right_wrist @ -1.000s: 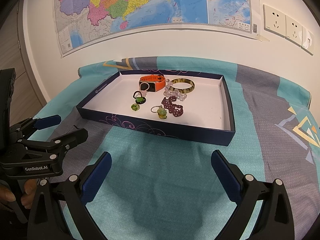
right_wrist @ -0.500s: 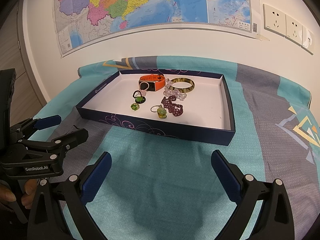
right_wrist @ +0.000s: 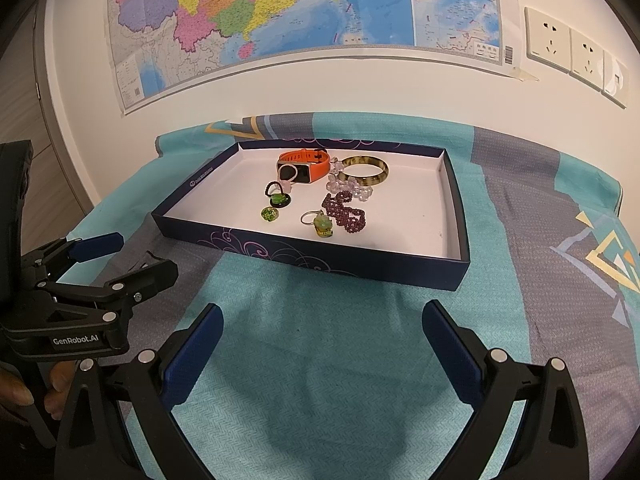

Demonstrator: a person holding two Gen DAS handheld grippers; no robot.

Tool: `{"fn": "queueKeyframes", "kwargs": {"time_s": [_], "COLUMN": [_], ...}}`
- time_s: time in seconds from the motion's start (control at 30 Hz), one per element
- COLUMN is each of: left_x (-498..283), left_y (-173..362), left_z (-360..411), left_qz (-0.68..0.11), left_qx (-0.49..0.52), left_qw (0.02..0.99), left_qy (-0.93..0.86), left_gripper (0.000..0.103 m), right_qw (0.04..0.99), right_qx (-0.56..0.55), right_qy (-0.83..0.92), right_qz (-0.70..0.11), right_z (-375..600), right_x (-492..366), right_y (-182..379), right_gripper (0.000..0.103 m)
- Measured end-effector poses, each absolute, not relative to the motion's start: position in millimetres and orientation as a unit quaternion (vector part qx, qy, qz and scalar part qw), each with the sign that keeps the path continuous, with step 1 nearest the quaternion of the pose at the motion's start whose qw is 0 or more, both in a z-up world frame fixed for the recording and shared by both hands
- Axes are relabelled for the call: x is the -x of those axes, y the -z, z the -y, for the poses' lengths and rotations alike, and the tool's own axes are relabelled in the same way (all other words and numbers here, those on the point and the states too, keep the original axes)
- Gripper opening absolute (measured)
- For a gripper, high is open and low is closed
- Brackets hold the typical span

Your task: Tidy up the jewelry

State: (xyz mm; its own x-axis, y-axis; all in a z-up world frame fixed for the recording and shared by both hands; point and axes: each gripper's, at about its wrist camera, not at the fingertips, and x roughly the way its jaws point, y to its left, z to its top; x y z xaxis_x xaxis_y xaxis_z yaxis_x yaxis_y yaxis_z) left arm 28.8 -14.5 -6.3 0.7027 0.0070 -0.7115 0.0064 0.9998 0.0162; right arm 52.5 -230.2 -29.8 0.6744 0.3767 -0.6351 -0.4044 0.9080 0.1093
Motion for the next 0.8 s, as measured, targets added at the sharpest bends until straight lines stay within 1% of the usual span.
{"fn": "queueKeyframes", "kwargs": {"time_s": [0.8], "left_x": [-29.5], "left_y": [7.3], "left_z": [18.0], "left_qz": [-0.388], "left_qx": [-0.012], "left_qw": [0.922], "left_qy": [0.002], "left_gripper": [0.097], "right_qw": [0.915], "right_qx": [0.014], "right_qy": [-0.213], "right_qz": [-0.343], "right_z": [231.5], "right_x": [-51.5], "right_y": [31.4], "right_gripper": [0.096]}}
